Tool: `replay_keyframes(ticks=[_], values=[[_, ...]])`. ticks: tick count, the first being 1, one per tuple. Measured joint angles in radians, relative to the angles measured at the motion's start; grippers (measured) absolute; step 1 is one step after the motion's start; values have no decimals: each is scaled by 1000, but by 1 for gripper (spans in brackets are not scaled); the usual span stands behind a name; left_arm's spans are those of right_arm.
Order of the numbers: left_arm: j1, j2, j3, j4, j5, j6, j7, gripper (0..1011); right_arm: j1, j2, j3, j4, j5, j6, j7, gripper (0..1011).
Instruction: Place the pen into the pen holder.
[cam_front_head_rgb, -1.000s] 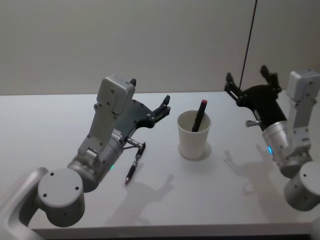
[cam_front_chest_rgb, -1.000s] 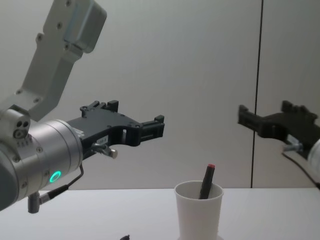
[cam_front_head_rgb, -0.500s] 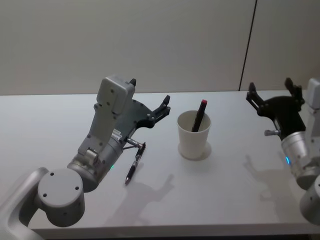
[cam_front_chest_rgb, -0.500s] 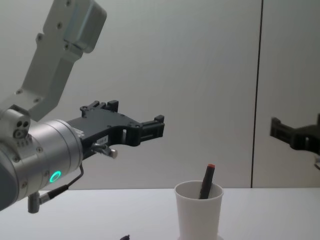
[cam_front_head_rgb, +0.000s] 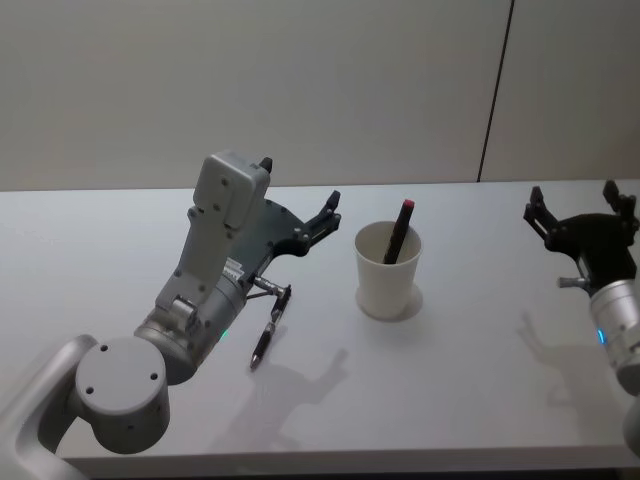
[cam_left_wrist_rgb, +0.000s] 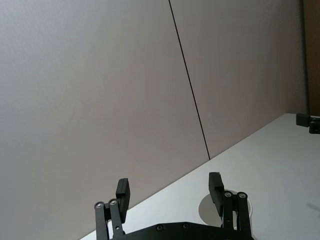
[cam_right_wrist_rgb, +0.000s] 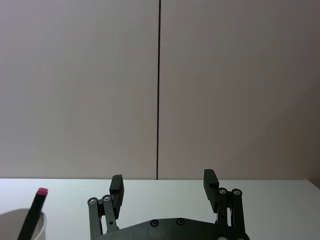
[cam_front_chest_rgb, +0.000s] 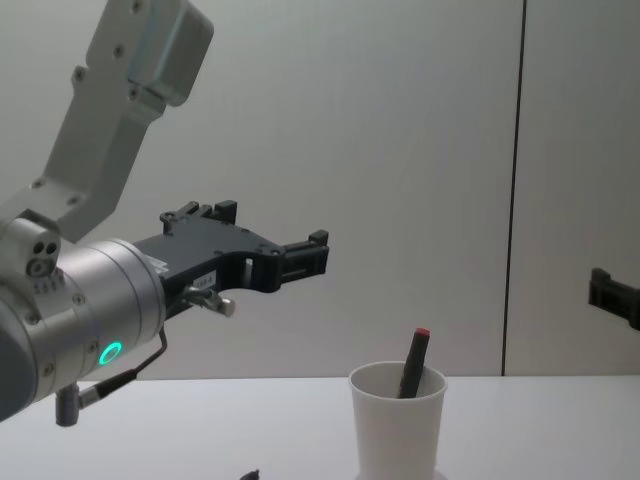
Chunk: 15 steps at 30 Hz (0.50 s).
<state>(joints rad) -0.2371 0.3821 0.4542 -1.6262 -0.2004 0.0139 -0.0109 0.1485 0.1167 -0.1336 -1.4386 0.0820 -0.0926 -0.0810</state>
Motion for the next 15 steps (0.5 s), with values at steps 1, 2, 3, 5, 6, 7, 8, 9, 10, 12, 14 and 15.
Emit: replay_keyframes(ticks=[1, 2, 3, 5, 6, 7, 8, 9, 10, 12, 14, 15], values=[[0, 0, 0, 0, 0, 0, 0, 1004, -1, 1, 1, 0, 0, 2, -1, 1002], [0, 0, 0, 0, 0, 0, 0, 1004, -3, 2, 3, -1, 1, 6, -4, 1002], [0, 0, 0, 0, 0, 0, 0, 1004, -3, 3, 4, -2, 1, 8, -5, 1002], [0, 0, 0, 0, 0, 0, 0, 1004, -6, 4, 6, -3, 1, 13, -9, 1002], [0, 0, 0, 0, 0, 0, 0, 1004, -6, 5, 6, -3, 1, 14, -10, 1002], [0, 0, 0, 0, 0, 0, 0, 1004, -7, 6, 7, -3, 1, 15, -10, 1002], [0, 0, 0, 0, 0, 0, 0, 1004, -8, 6, 8, -4, 2, 18, -12, 1002], [0, 0, 0, 0, 0, 0, 0, 1004, -9, 7, 9, -4, 2, 19, -13, 1002], [0, 0, 0, 0, 0, 0, 0, 1004, -9, 7, 9, -4, 2, 20, -13, 1002], [0, 0, 0, 0, 0, 0, 0, 1004, -10, 8, 10, -5, 2, 22, -15, 1002], [0, 0, 0, 0, 0, 0, 0, 1004, -11, 9, 11, -5, 2, 25, -17, 1002], [0, 0, 0, 0, 0, 0, 0, 1004, -12, 9, 12, -6, 2, 26, -17, 1001]])
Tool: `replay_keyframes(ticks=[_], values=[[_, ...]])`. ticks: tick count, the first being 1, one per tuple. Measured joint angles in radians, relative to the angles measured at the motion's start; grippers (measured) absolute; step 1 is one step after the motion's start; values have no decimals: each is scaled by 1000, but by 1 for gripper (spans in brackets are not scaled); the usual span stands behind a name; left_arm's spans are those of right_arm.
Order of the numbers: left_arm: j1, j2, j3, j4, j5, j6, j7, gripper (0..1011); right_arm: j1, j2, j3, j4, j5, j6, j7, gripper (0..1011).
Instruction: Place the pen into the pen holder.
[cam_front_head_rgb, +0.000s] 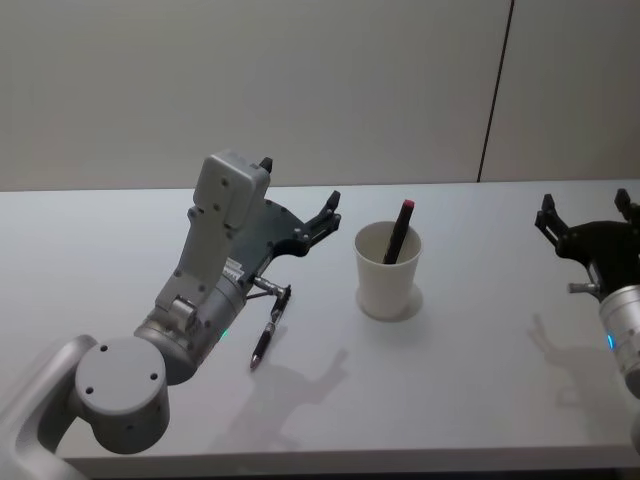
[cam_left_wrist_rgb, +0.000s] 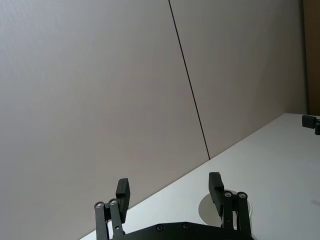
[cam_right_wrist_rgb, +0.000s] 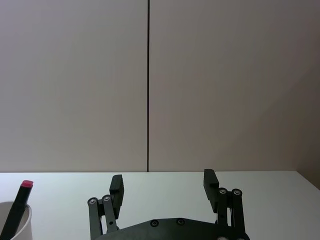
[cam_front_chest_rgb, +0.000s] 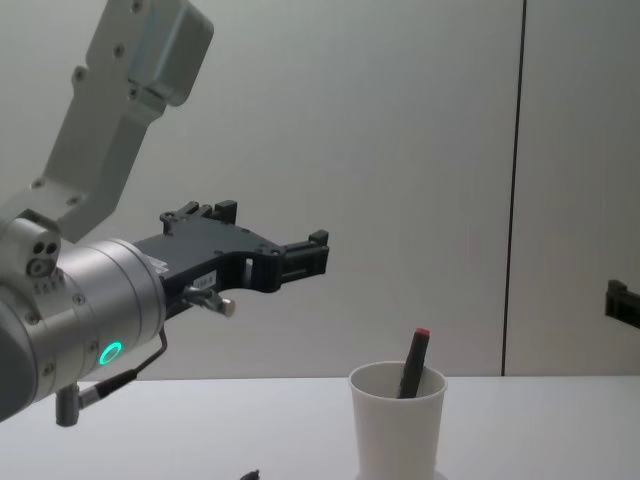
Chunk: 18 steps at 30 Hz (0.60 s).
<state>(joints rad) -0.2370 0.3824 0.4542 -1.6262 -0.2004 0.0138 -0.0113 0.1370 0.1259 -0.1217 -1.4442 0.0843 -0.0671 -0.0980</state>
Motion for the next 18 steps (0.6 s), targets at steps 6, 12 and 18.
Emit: replay_keyframes(ticks=[6, 12, 18], values=[[9, 15, -9, -5, -12, 2, -7, 1004, -2, 2, 2, -1, 1, 5, -3, 1002], [28, 41, -25, -18, -56, 22, -12, 1004, -3, 2, 3, -2, 1, 8, -5, 1002], [46, 63, -42, -28, -115, 60, -13, 1004, -4, 3, 4, -2, 1, 9, -6, 1002]])
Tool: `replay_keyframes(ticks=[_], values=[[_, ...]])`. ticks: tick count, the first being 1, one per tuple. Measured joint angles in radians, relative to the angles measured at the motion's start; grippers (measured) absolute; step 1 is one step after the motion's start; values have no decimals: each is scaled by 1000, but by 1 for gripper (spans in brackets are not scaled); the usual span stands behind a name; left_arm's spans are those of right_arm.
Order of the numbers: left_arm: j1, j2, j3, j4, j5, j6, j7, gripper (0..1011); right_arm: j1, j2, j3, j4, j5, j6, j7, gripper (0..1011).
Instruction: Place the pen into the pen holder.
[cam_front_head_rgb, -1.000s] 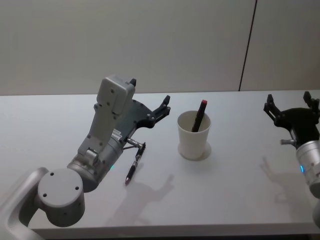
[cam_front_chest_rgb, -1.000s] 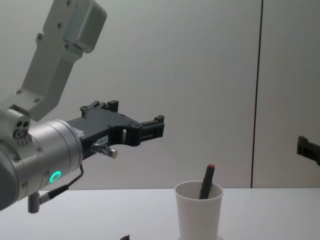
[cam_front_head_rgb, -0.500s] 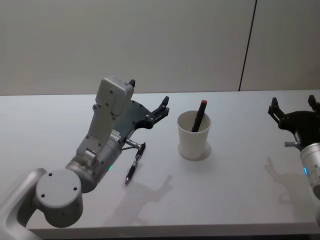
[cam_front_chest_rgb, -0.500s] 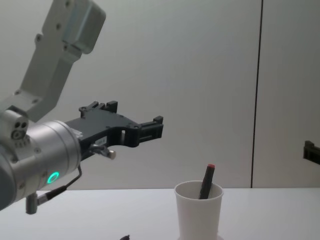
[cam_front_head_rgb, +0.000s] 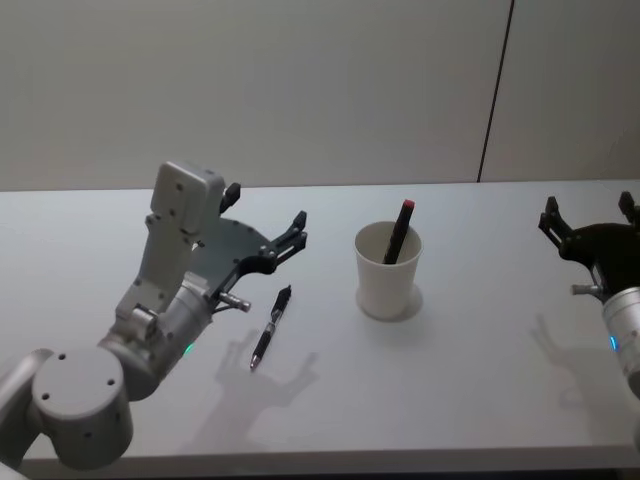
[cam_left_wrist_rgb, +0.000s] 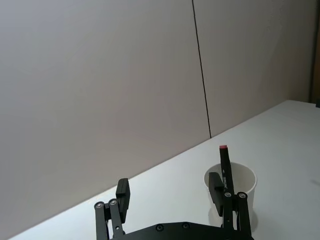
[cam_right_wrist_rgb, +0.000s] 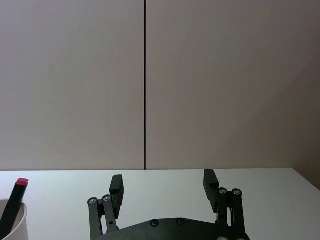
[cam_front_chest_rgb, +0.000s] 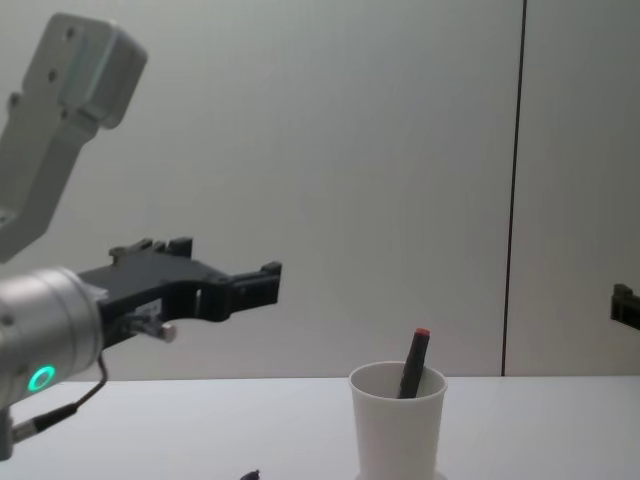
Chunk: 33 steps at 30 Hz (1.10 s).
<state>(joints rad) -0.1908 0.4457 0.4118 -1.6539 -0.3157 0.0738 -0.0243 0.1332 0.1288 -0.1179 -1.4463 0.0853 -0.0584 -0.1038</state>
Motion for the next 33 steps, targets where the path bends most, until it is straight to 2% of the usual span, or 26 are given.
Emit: replay_keyframes(ticks=[4, 9, 10, 15, 25, 33], values=[[7, 8, -7, -1, -30, 22, 0, 1004, 0, 0, 0, 0, 0, 1, 0, 1002], [16, 17, -20, 2, -95, 80, 0, 1004, -1, 1, 1, 0, 0, 1, -1, 1002], [16, 17, -20, 2, -95, 80, 0, 1004, -1, 1, 1, 0, 0, 1, -1, 1002], [11, 15, -29, 21, -144, 153, -6, 1004, -1, 1, 1, 0, 0, 2, -1, 1002], [-31, -11, -30, 84, -164, 268, -39, 1004, -1, 1, 1, 0, 0, 2, -2, 1002], [-77, -41, -21, 156, -137, 356, -78, 1004, -1, 1, 1, 0, 0, 2, -1, 1002]])
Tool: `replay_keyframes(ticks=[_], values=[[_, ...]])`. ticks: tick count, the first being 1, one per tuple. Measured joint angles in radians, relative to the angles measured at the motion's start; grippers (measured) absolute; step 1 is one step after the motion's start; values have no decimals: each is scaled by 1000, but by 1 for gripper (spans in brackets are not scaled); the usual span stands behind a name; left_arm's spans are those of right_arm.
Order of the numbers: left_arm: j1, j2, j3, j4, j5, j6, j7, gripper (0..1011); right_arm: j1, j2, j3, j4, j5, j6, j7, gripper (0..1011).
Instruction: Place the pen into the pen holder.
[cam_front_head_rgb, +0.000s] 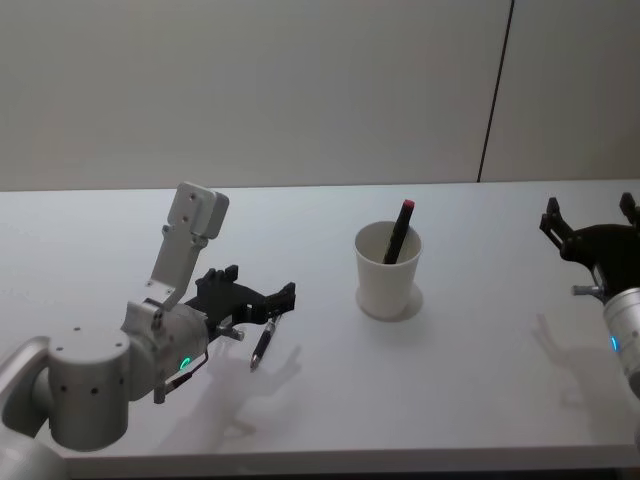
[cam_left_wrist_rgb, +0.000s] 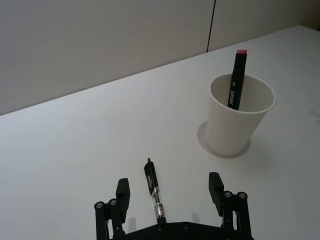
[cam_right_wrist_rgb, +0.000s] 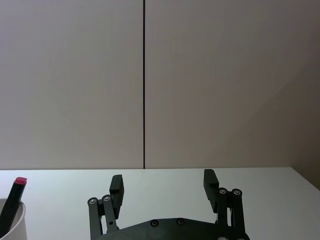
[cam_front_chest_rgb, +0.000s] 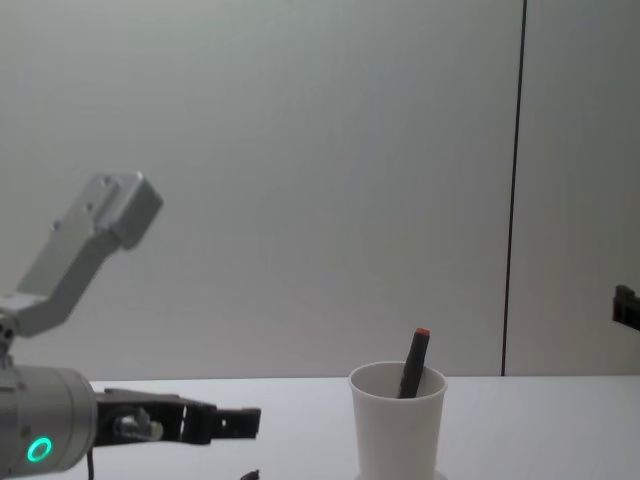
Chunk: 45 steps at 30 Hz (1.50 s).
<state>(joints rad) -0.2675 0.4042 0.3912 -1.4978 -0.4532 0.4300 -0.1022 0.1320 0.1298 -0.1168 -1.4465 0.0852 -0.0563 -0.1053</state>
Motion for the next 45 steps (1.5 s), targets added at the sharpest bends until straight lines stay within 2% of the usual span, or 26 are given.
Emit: replay_keyframes(ticks=[7, 18, 45], values=[[-32, -22, 9, 57, 29, 40, -29, 1004, 0, 0, 0, 0, 0, 0, 0, 1002], [-66, -48, 24, 138, 81, 50, -73, 1004, 0, 0, 0, 0, 0, 0, 0, 1002], [-89, -75, 35, 248, 109, 39, -100, 1004, 0, 0, 0, 0, 0, 0, 0, 1002]])
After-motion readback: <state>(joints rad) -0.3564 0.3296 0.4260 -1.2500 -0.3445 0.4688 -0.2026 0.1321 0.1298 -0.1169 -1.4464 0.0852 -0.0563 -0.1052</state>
